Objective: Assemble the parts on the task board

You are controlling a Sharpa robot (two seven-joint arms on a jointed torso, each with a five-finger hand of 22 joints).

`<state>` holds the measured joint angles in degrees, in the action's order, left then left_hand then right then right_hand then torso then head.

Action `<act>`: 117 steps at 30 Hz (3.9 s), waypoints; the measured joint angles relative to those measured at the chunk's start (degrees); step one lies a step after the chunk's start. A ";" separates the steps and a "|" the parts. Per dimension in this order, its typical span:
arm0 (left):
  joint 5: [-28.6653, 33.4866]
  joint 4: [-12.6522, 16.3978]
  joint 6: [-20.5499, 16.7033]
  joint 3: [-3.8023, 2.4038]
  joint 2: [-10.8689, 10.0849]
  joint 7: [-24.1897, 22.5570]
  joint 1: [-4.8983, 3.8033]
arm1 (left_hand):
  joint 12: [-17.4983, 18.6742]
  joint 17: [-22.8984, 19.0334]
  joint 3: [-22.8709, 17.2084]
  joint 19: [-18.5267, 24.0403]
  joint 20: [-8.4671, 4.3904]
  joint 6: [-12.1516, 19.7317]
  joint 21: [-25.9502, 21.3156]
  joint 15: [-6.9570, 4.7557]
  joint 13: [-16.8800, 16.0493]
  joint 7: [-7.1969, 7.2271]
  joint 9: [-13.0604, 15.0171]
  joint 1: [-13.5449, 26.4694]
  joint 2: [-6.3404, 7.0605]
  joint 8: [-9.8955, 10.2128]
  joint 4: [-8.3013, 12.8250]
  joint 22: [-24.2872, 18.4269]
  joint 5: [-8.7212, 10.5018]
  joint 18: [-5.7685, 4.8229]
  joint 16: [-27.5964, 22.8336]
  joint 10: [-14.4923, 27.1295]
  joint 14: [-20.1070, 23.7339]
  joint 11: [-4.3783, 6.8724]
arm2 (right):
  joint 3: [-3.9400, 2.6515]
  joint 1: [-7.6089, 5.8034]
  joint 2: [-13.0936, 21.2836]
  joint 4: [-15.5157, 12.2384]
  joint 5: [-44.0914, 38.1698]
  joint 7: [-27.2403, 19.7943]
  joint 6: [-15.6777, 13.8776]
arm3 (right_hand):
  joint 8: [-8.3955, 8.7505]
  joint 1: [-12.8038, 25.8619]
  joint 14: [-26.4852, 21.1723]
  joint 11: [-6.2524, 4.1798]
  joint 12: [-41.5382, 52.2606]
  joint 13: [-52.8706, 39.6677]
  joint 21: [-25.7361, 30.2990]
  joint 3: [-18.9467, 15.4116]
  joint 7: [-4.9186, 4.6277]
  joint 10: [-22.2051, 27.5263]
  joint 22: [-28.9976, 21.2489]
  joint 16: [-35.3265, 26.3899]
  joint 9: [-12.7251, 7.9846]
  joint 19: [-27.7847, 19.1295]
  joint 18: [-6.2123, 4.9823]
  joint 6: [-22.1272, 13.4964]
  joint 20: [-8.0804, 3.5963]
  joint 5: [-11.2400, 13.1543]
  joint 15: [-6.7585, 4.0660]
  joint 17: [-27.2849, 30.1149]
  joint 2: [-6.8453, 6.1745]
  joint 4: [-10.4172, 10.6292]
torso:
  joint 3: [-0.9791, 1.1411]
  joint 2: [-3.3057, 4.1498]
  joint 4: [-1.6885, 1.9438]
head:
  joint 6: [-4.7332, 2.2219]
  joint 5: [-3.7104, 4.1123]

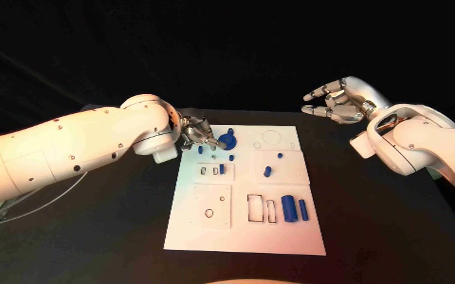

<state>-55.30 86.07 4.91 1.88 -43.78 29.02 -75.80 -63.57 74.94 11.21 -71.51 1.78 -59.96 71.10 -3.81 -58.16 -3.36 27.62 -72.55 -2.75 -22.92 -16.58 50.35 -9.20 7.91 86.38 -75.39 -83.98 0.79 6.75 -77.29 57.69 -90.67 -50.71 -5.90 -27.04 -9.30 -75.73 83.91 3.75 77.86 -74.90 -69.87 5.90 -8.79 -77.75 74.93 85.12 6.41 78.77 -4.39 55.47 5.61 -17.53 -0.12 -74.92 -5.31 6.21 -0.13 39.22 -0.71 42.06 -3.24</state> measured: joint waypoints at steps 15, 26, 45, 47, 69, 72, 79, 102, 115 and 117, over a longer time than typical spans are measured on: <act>-4.45 -4.60 5.33 1.08 5.76 5.42 -0.35 | 0.35 -0.01 0.78 0.17 0.17 0.41 0.30 0.01 0.42 0.00 1.43 1.88 0.36 -0.32 -0.15 0.51 0.00 -0.35 0.00 0.40 0.00 0.01 | 0.02 0.00 -0.17 1.38 -0.59 1.43 0.03 | -1.36 0.08 0.21 -0.26 -10.23 9.70 7.52 -0.94 0.31 7.96 -3.51 -5.23 -0.08 -3.47 -1.34 -0.91 0.02 -2.26 -0.24 0.53 -0.07 0.94 | -0.03 0.26 -0.13 | 0.25 -0.22; -5.56 -6.47 7.94 1.24 7.82 6.51 -0.37 | 0.82 -0.02 1.09 0.36 0.37 1.02 0.92 0.01 0.93 -0.19 2.08 2.51 0.50 -0.32 -0.14 1.46 0.00 -0.34 0.00 1.01 0.00 -0.20 | 0.03 0.00 -0.81 1.69 -0.73 2.09 -0.50 | -2.21 0.08 -0.39 -0.62 -19.14 19.29 19.05 -1.88 0.73 11.08 -10.72 -13.71 -0.15 -8.10 -2.71 -1.13 -0.47 -2.66 -0.82 10.02 -0.07 1.86 | -0.03 0.32 -0.09 | 0.76 -0.36; -5.87 -8.60 11.19 1.56 9.68 6.97 -0.32 | 1.21 -0.03 1.67 0.57 0.57 1.44 1.16 0.02 1.38 -0.19 3.08 4.81 -0.04 -0.56 -0.25 1.68 0.00 -0.34 -0.23 1.52 0.01 -0.31 | 0.04 0.00 -1.51 1.89 -1.07 2.25 -1.28 | -2.43 -0.13 -0.39 -0.61 -19.14 19.47 18.48 -2.04 0.83 11.06 -10.43 -13.26 -0.15 -8.17 -2.70 -1.23 -0.40 -3.57 -0.82 9.20 -0.28 2.02 | 0.00 0.41 -0.15 | 1.33 -0.45; -5.86 -8.79 11.47 1.59 9.81 7.00 -0.30 | 1.21 -0.03 1.67 0.57 0.57 1.44 1.16 0.02 1.39 -0.19 3.12 4.81 -0.04 -0.56 -0.25 1.66 0.00 -0.34 -0.23 1.52 0.01 -0.31 | 0.04 0.00 -1.52 1.89 -1.10 2.20 -1.44 | -2.43 -0.14 -0.39 -0.61 -19.14 19.47 18.48 -1.93 0.83 11.06 -10.43 -13.26 -0.19 -8.17 -2.71 -1.23 -0.40 -3.57 -0.82 9.21 -0.29 2.13 | 0.00 0.41 -0.13 | 1.38 -0.37; -5.82 -10.02 14.24 2.22 11.07 7.33 0.06 | 1.21 -0.03 1.49 0.77 0.78 1.85 1.72 0.02 1.27 -0.20 4.41 2.98 -0.19 -0.78 -0.08 2.08 0.01 -0.34 -0.52 1.72 0.01 -0.51 | 0.04 0.01 -1.87 2.14 -1.35 2.15 -1.83 | -2.43 -0.14 -0.17 -0.51 -19.14 19.60 18.80 -1.86 0.92 10.96 -10.53 -13.26 -0.20 -8.16 -2.70 -1.33 -0.40 -3.90 -1.03 9.30 -0.29 2.19 | -0.01 0.42 -0.14 | 1.67 -0.39; -5.81 -10.02 14.49 2.24 11.09 7.34 0.06 | 1.21 0.01 1.49 0.77 0.78 1.85 1.72 0.02 1.27 -0.20 4.50 2.98 -0.19 -0.78 -0.07 2.13 0.01 -0.34 -0.52 1.72 0.01 -0.50 | 0.04 0.01 -1.88 2.16 -1.37 2.17 -1.83 | -2.43 -0.14 -0.18 -0.51 -19.14 19.60 18.80 -1.86 0.92 10.96 -10.53 -13.26 -0.20 -8.16 -2.70 -1.33 -0.39 -3.90 -1.03 9.30 -0.29 2.19 | 0.02 0.44 -0.14 | 1.68 -0.41; -5.72 -9.98 15.09 2.29 11.12 7.39 0.08 | 1.21 0.00 1.49 0.77 0.78 1.84 1.72 0.02 1.27 -0.20 4.57 2.98 -0.19 -0.77 -0.08 2.13 0.01 -0.34 -0.52 1.72 0.01 -0.50 | 0.04 0.01 -1.95 2.20 -1.44 2.20 -1.82 | -2.43 -0.14 -0.18 -0.51 -19.14 19.60 18.80 -1.86 0.92 10.95 -10.53 -13.26 -0.20 -8.17 -2.70 -1.34 -0.39 -3.90 -1.03 9.30 -0.29 2.19 | 0.04 0.45 -0.16 | 1.74 -0.47; -2.24 -9.65 15.64 2.31 10.83 7.43 0.09 | 4.54 -0.01 -1.90 2.41 0.98 2.56 1.68 0.02 4.64 -0.09 6.43 -3.63 -3.29 -0.99 0.97 1.42 0.01 -0.33 -0.86 3.87 0.01 -0.40 | 0.11 0.06 -2.54 2.94 -1.65 2.26 -1.79 | -2.65 -0.14 -0.18 -0.61 -19.14 19.55 19.40 -1.86 0.80 11.06 -10.85 -13.53 -0.19 -8.16 -2.69 -1.22 -0.39 -4.34 -1.02 9.62 -0.29 2.19 | 0.02 0.54 -0.13 | 1.91 -0.49; -0.30 -9.80 15.64 2.25 10.65 7.44 0.03 | 5.68 -0.02 -7.63 2.62 0.78 3.69 1.68 0.02 5.46 -0.01 7.09 -10.13 -3.86 0.17 1.85 1.46 -0.05 -0.34 -0.86 4.33 0.01 -0.16 | 0.13 0.08 -2.41 2.95 -1.76 2.33 -1.79 | -2.88 -0.14 -0.18 -0.60 -19.14 19.55 19.64 -1.87 0.80 11.04 -10.90 -13.75 -0.23 -8.16 -2.69 -1.23 -0.39 -6.02 -1.02 9.62 -0.29 2.52 | 0.03 0.53 -0.15 | 2.16 -0.44; -0.02 -9.79 15.60 2.22 10.52 7.44 0.00 | 5.99 -0.03 -8.78 2.62 0.78 3.91 1.68 0.02 5.63 -0.22 7.10 -11.27 -3.86 0.54 2.08 1.47 -0.27 -0.33 -0.86 4.50 0.01 -0.20 | 0.13 0.08 -2.40 2.95 -1.76 2.34 -1.79 | -2.88 -0.14 -0.18 -0.60 -19.14 19.55 19.66 -1.86 0.80 11.04 -10.90 -13.75 -0.25 -8.16 -2.69 -1.23 -0.39 -6.11 -1.02 9.62 -0.29 2.52 | 0.04 0.53 -0.16 | 2.18 -0.47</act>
<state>-55.32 76.27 20.52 4.10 -33.26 36.45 -75.80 -57.58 74.92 2.44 -68.90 2.56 -56.05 72.78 -3.79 -52.53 -3.58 34.72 -83.82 -6.61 -22.38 -14.50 51.82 -9.48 7.58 85.52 -70.89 -83.98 0.59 6.89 -77.21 55.30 -87.73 -52.47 -3.56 -28.83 -12.18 -75.87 83.72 3.15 58.72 -55.35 -50.21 4.04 -7.98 -66.71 64.03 71.36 6.16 70.61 -7.08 54.24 5.22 -23.64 -1.14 -65.30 -5.60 8.73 -0.09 39.75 -0.87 44.23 -3.71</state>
